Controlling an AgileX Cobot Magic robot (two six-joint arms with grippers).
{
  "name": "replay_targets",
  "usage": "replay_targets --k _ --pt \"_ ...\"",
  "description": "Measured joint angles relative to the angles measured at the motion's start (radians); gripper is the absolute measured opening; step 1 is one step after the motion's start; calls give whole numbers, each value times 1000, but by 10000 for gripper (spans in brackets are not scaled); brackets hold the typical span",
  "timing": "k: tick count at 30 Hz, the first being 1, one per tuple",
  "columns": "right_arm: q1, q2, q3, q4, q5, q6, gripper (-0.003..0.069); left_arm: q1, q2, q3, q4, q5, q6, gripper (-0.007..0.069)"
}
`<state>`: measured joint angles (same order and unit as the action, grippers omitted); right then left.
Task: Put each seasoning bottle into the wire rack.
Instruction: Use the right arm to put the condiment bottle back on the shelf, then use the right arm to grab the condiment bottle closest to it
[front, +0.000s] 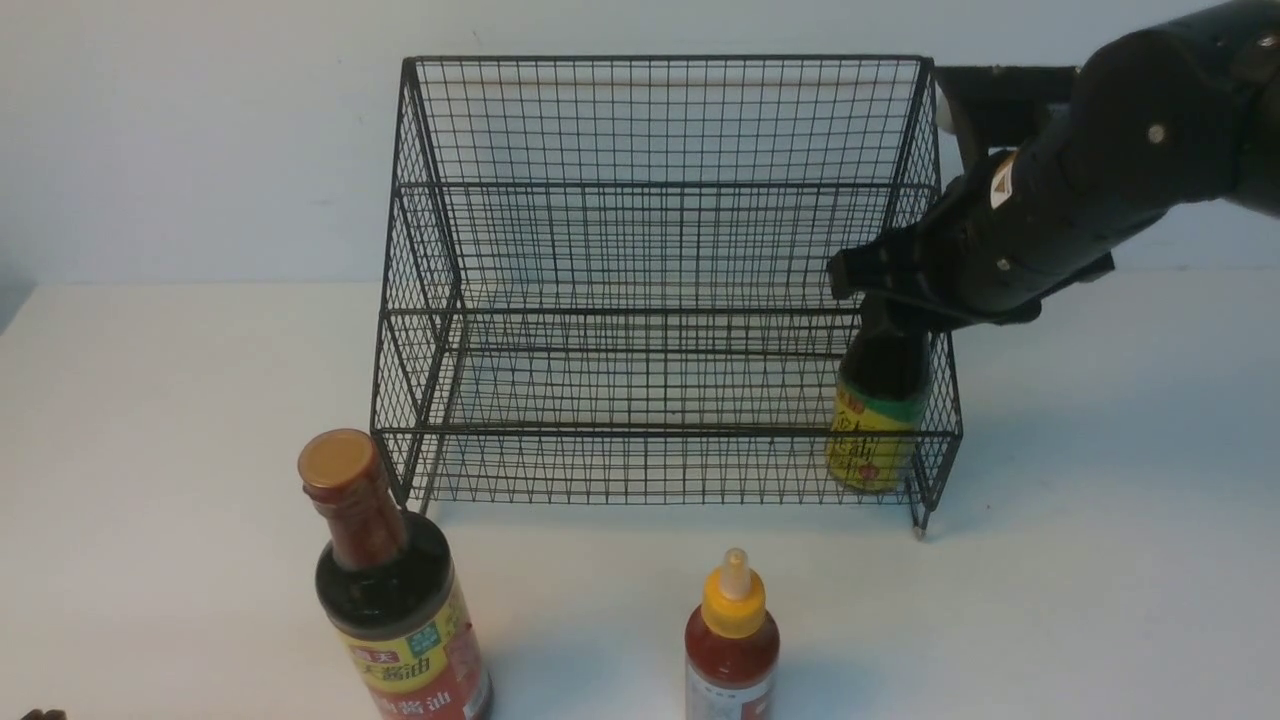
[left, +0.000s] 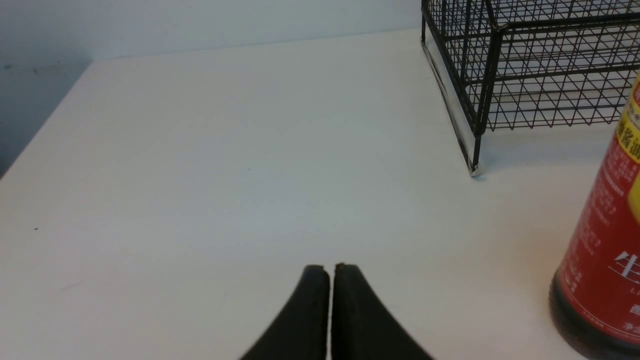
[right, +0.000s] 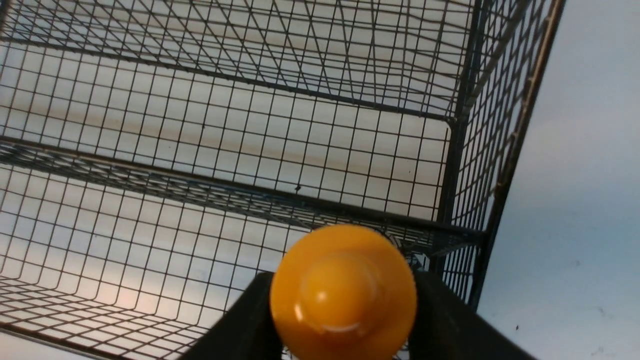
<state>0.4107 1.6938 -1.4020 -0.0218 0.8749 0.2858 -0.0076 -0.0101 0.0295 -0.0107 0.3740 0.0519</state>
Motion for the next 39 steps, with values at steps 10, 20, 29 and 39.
replay_targets --k 10,20,29,39 --pt "0 -30 0 -3 -10 -41 480 0 0 0 0 0 0 -5" --pt "0 -177 0 -3 162 -44 532 0 0 0 0 0 0 -5" --pt "0 -410 0 -3 361 -136 532 0 0 0 0 0 0 -5" --pt "0 -747 53 -3 394 -184 376 0 0 0 0 0 0 -5"
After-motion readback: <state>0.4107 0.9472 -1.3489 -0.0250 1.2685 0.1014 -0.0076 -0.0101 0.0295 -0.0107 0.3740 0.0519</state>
